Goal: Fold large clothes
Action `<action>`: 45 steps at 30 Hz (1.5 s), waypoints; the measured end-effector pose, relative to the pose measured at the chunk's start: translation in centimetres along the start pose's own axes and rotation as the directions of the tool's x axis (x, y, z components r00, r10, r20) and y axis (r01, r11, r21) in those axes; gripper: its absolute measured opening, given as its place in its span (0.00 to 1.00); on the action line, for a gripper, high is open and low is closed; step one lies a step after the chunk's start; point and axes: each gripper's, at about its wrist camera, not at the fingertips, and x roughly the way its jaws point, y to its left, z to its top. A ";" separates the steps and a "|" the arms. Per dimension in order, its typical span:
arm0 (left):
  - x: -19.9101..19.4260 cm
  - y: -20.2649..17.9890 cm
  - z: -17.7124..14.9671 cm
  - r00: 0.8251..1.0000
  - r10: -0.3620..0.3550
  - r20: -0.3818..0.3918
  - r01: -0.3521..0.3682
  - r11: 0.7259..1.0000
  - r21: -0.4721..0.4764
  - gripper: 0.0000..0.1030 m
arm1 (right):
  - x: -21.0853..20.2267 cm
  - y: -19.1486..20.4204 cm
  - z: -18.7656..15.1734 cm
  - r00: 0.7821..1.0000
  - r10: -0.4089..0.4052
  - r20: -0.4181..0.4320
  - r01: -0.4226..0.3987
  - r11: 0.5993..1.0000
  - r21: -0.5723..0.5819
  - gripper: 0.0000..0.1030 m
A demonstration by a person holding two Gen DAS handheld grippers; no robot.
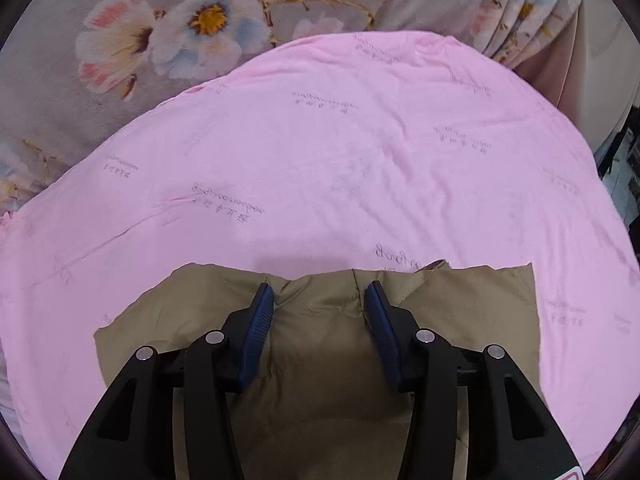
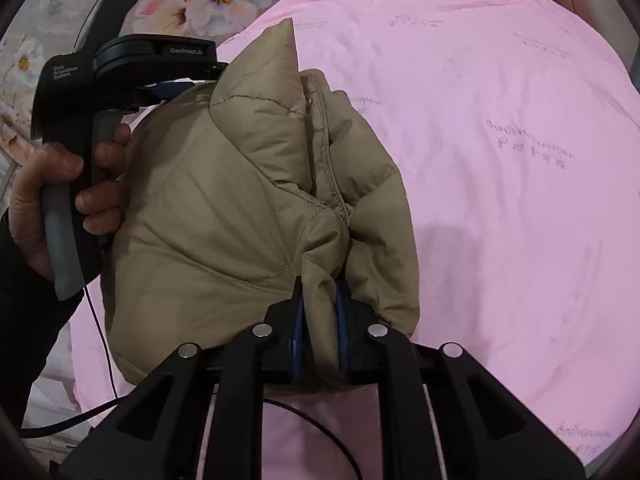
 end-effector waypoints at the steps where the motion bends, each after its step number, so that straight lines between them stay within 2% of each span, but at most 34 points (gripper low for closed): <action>1: 1.0 -0.5 -0.2 1.000 0.012 -0.010 -0.012 1.000 0.010 0.45 | 0.4 -0.3 0.0 1.000 -0.008 -0.003 0.008 1.000 0.006 0.13; 9: 5.8 -1.5 -0.5 0.998 0.042 -0.035 -0.042 0.999 0.008 0.46 | 3.3 -1.9 0.4 1.000 -0.020 -0.021 0.020 0.999 0.024 0.14; 15: 6.8 -2.3 -1.2 0.997 0.082 -0.006 -0.082 0.996 0.025 0.46 | 4.8 -1.9 0.0 1.000 -0.017 -0.015 0.017 1.000 0.012 0.14; 21: 7.7 -2.3 -1.3 0.995 0.100 0.002 -0.100 0.995 0.022 0.46 | 4.5 -1.7 0.9 0.999 -0.036 0.011 0.037 0.998 -0.060 0.14; 23: 7.4 -2.2 -1.2 0.995 0.099 -0.010 -0.098 0.995 0.022 0.46 | 3.9 -1.6 1.1 0.999 -0.034 -0.006 0.033 0.998 -0.050 0.15; 25: 6.2 -1.7 -1.0 0.995 0.100 -0.021 -0.099 0.995 0.017 0.48 | 2.4 -1.4 1.5 0.997 -0.075 -0.020 0.074 0.996 -0.045 0.18; 27: 2.6 -0.1 -1.1 0.998 0.067 0.013 -0.067 0.997 -0.032 0.48 | -1.1 -1.2 2.1 0.996 -0.069 0.052 0.072 0.996 -0.050 0.20; 29: -1.5 1.8 -1.5 0.995 0.073 0.073 -0.067 0.995 -0.078 0.48 | -4.3 -0.6 2.9 0.990 -0.078 0.122 0.087 0.994 -0.073 0.23; 33: -7.1 7.4 -4.0 0.984 0.157 0.084 -0.136 0.966 -0.220 0.54 | -7.4 2.0 6.1 0.974 -0.091 0.208 0.126 0.980 -0.157 0.22; 36: -7.5 11.2 -6.7 0.986 0.167 0.020 -0.150 0.929 -0.339 0.54 | -6.4 4.9 8.6 0.971 -0.085 0.225 0.136 0.966 -0.222 0.22; 38: -6.8 12.2 -8.1 0.987 0.157 -0.014 -0.151 0.911 -0.385 0.54 | -4.1 6.5 9.8 0.975 -0.087 0.205 0.139 0.956 -0.258 0.22; 41: -5.4 11.8 -9.6 0.987 0.153 -0.053 -0.161 0.898 -0.409 0.54 | -0.6 7.9 9.8 0.979 -0.087 0.185 0.137 0.952 -0.273 0.22; 45: -4.4 10.4 -9.8 0.977 0.210 -0.041 -0.209 0.895 -0.394 0.55 | 3.0 7.5 9.6 0.980 -0.125 0.154 0.163 0.950 -0.268 0.22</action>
